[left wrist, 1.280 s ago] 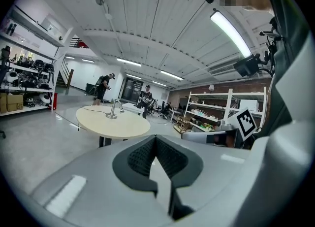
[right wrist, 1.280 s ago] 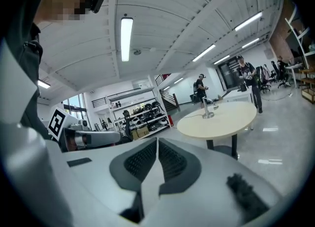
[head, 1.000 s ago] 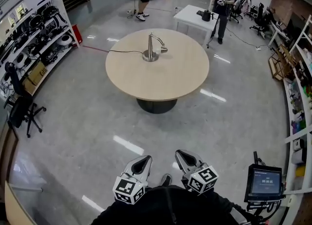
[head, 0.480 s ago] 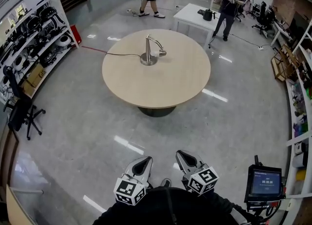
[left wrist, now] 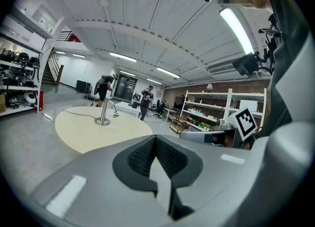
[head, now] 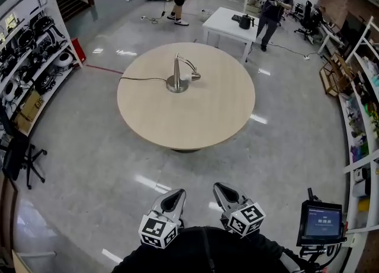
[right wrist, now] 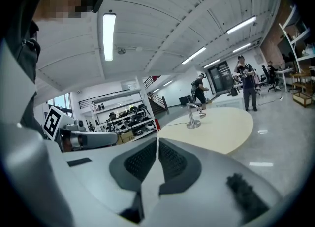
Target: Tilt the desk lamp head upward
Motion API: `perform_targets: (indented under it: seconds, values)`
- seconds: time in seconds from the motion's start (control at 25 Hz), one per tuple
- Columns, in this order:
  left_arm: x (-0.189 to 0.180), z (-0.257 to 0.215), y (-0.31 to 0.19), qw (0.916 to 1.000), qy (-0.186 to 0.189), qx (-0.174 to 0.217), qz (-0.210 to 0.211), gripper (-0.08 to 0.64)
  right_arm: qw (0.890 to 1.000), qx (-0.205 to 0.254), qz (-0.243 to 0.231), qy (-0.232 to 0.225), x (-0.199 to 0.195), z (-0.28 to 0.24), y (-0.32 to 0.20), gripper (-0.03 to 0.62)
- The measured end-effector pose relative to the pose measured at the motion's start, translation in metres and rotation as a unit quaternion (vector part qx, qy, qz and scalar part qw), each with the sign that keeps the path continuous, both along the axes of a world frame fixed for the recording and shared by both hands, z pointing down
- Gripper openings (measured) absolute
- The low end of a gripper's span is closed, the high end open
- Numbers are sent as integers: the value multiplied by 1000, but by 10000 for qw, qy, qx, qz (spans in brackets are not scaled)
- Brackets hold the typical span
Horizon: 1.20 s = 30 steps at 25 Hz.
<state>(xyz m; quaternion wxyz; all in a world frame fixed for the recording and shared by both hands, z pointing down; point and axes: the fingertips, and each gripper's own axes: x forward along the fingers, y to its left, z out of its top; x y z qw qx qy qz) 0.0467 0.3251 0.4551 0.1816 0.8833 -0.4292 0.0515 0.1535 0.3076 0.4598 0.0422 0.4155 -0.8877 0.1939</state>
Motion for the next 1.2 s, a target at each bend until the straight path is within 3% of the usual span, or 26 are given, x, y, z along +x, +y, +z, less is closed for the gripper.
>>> perform_targets:
  seconds: [0.44,0.72,1.08,1.2]
  values:
    - [-92,16,-84,9994,307,-111,137,6,9991,28,197,368,-90,8,-72,15]
    - [-106,10,-91,9988,432,-221,103,6,9986,-120,142,493,-103,-1,-79,15]
    - [-119,14,-107,9991,308,-293,-2,6,9989,-191,38,417,-114,5,-96,15]
    - [-108,18,-141,9994,219,-239,-119,6,9994,-133,-100,316,-103,11,-134,15]
